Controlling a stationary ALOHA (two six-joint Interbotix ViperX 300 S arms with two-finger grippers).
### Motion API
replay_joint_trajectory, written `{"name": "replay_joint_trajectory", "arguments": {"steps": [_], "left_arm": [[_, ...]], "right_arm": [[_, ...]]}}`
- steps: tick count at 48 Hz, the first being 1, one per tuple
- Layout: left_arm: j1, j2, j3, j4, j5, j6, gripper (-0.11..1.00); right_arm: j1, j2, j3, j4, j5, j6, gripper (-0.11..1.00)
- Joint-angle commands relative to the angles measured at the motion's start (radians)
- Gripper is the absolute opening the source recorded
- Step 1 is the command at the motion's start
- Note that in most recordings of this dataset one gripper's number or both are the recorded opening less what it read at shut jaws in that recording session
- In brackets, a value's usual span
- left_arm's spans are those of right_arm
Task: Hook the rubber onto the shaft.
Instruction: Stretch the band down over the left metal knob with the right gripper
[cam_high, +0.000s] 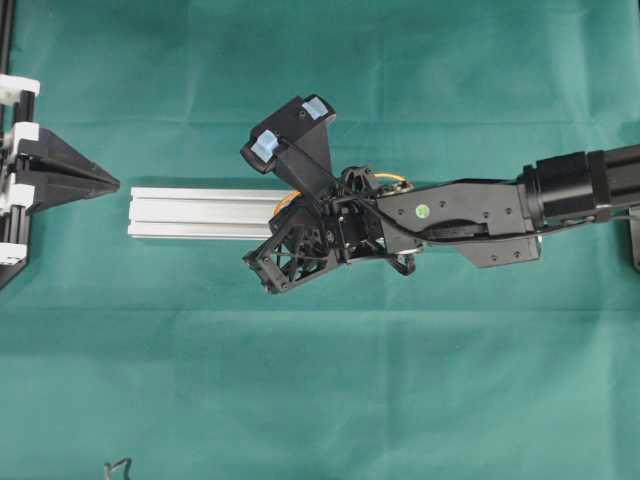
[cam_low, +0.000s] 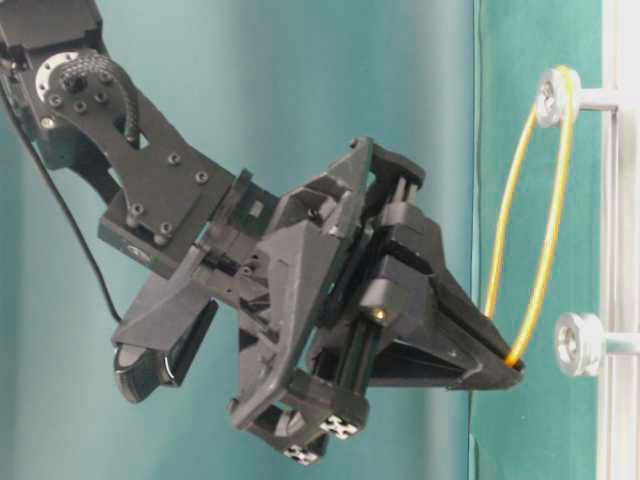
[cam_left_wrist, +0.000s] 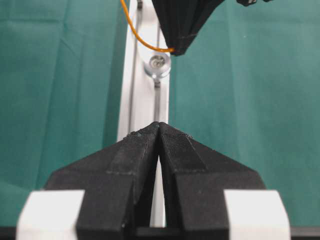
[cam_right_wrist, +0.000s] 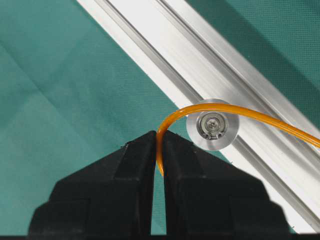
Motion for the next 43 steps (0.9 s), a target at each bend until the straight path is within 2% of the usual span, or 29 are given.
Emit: {"name": "replay_joint_trajectory", "arguments": {"steps": [1, 24, 43], "left_arm": [[0.000, 0.009, -0.032, 0.002, -0.005, 0.000, 0.00], [0.000, 0.008, -0.032, 0.002, -0.005, 0.002, 0.00], [-0.002, 0.008, -0.032, 0.002, -0.005, 0.002, 0.00]], "right_arm": [[-0.005, -0.017, -0.029, -0.005, -0.015, -0.002, 0.07], [-0.021, 0.008, -0.029, -0.003, -0.055, 0.000, 0.07], [-0.029, 0.044, -0.029, -0.002, -0.100, 0.035, 0.07]]}}
